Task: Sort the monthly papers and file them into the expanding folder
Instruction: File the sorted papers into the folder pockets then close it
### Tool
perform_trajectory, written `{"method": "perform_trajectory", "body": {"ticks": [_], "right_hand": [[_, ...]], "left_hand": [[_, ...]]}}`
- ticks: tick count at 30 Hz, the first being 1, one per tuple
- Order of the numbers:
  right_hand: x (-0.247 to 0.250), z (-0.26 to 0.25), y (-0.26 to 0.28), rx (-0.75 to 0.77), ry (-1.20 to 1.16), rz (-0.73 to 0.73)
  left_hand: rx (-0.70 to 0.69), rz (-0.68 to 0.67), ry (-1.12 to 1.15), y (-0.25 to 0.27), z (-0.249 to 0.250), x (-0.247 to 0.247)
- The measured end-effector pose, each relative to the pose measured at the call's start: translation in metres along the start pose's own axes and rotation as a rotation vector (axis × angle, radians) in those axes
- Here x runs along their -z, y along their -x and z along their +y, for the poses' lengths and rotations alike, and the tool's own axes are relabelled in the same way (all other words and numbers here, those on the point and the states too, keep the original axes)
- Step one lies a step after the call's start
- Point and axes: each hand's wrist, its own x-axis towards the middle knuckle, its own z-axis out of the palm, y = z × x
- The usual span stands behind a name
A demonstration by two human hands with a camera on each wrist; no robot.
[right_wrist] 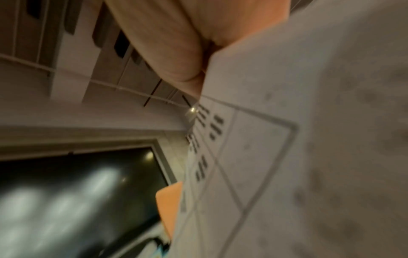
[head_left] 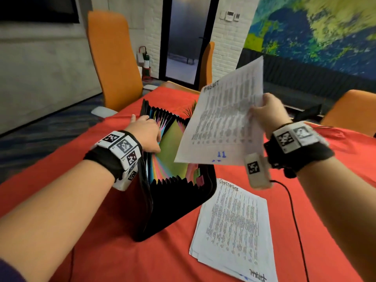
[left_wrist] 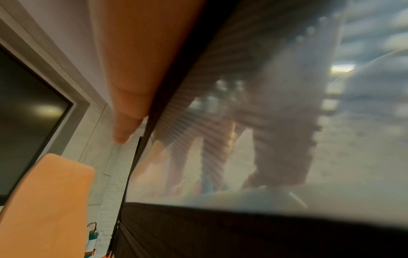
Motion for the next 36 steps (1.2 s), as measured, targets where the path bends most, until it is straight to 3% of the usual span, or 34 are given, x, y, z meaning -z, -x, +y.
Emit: {"method": "perform_trajectory", "body": {"ticks": [4, 15, 18, 21, 24, 26, 28, 32, 36], "right_hand": [[-0.038, -0.010, 0.015, 0.042, 0.081, -0.169], [-0.058, -0.058, 0.014, 0.022, 0.324, -0.477], [-0.070, -0.059, 0.019, -0.082, 0.243, -0.679], [-0.078, -0.054, 0.033, -0.269, -0.013, -0.883], [-0.078, -0.040, 0.049, -0.234, -0.009, -1.031], [-0.071, -0.025, 0.051, -0.163, 0.020, -1.010], [-0.059, -0.003, 0.048, -0.149, -0.079, -0.871], [-0.039, 0.071, 0.063, -0.360, -0.183, -0.533], [-0.045, 0.175, 0.106, -0.603, 0.194, -0.604]], "left_hand": [[-0.007, 0.003, 0.004, 0.001, -0.001, 0.001], [-0.034, 0.031, -0.023, 0.003, 0.000, 0.000], [-0.035, 0.031, -0.023, 0.003, -0.001, -0.001], [-0.026, 0.036, -0.028, 0.004, -0.003, -0.001], [-0.022, 0.029, -0.039, 0.006, -0.002, 0.000], [-0.023, 0.019, -0.060, 0.008, -0.001, 0.002], [-0.037, 0.017, -0.103, 0.012, 0.001, 0.005], [-0.195, 0.048, -0.285, 0.015, 0.007, 0.007], [-0.507, -0.045, -0.538, 0.014, 0.017, 0.010]]}}
